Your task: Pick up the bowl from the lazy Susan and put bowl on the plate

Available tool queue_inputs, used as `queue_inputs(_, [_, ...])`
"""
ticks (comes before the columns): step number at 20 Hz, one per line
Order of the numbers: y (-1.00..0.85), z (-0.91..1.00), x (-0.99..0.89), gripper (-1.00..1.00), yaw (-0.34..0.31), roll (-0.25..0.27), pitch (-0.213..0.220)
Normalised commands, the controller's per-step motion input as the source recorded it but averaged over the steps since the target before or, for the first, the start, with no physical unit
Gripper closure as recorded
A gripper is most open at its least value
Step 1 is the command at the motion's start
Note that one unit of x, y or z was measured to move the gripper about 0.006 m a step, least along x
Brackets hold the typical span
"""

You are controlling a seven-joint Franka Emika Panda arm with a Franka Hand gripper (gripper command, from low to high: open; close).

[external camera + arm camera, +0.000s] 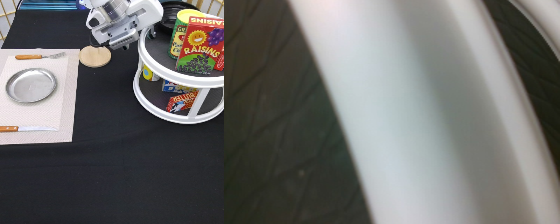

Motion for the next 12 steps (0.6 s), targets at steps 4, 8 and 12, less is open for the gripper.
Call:
queue_inputs(4, [-0.01, 0.02, 0.66, -1.0, 0.035, -0.04, 0.045])
queue_inputs(8, [0.0, 0.06, 0.7, -1.0, 0.055, -0.029, 0.023])
queue_inputs(12, [0.0, 0.05, 0.64, -1.0, 0.081, -0.014, 0.011])
